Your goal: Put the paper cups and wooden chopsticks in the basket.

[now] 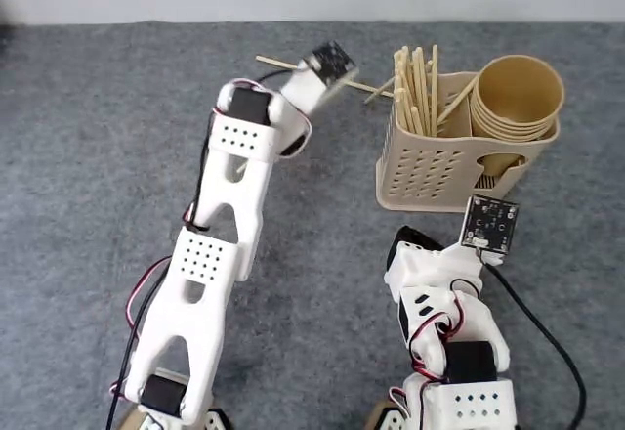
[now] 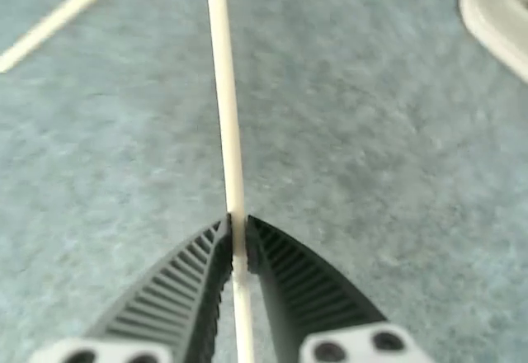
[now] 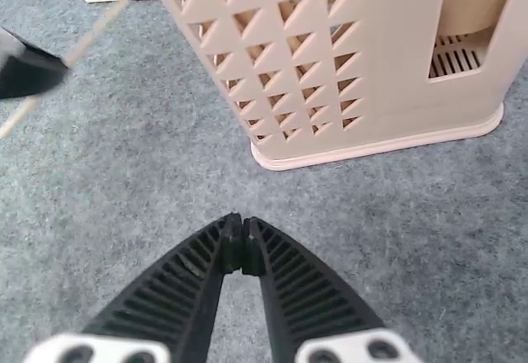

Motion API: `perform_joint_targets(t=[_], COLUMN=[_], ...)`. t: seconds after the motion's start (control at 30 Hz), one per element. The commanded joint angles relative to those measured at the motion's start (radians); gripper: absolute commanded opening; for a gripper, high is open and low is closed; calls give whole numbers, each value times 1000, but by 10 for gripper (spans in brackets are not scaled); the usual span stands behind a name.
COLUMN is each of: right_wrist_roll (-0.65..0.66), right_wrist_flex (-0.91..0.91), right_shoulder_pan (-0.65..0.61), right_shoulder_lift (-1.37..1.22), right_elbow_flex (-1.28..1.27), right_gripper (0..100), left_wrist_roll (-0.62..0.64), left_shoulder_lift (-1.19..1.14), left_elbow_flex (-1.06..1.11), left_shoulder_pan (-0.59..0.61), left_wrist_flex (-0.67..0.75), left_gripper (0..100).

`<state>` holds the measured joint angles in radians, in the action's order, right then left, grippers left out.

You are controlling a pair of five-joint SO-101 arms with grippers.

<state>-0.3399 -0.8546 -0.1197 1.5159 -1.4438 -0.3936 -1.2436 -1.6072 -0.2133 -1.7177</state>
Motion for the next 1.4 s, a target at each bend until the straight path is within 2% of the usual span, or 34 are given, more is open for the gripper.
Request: perform_joint_targets(t=[0.0,0.3,0.37,0.7,0.87,1.13,1.37], right_wrist_roll=[-9,-9,-9,-9,-9,-9,-9], right_wrist_flex=[24,24,24,24,24,24,22], right_shoulder_pan=[-2,-1,-1,-1,1,-2,-4], right_shoulder_lift=[10,10,10,10,10,10,10], right_elbow_flex=[9,9,9,9,9,9,9], right_gripper=[9,9,9,9,9,9,9], left_wrist_roll=[100,511,569,574,644,615,577], left_shoulder_lift=[160,417,468,643,703,799,913], left_elbow_flex=[-71,-71,-71,-71,-71,-68,-61], left_shoulder_pan=[12,-17,-35,-126,-173,-226,-213], left_wrist_flex=[2,55,52,77,80,-41,-41], left_gripper=[12,13,13,12,11,11,11])
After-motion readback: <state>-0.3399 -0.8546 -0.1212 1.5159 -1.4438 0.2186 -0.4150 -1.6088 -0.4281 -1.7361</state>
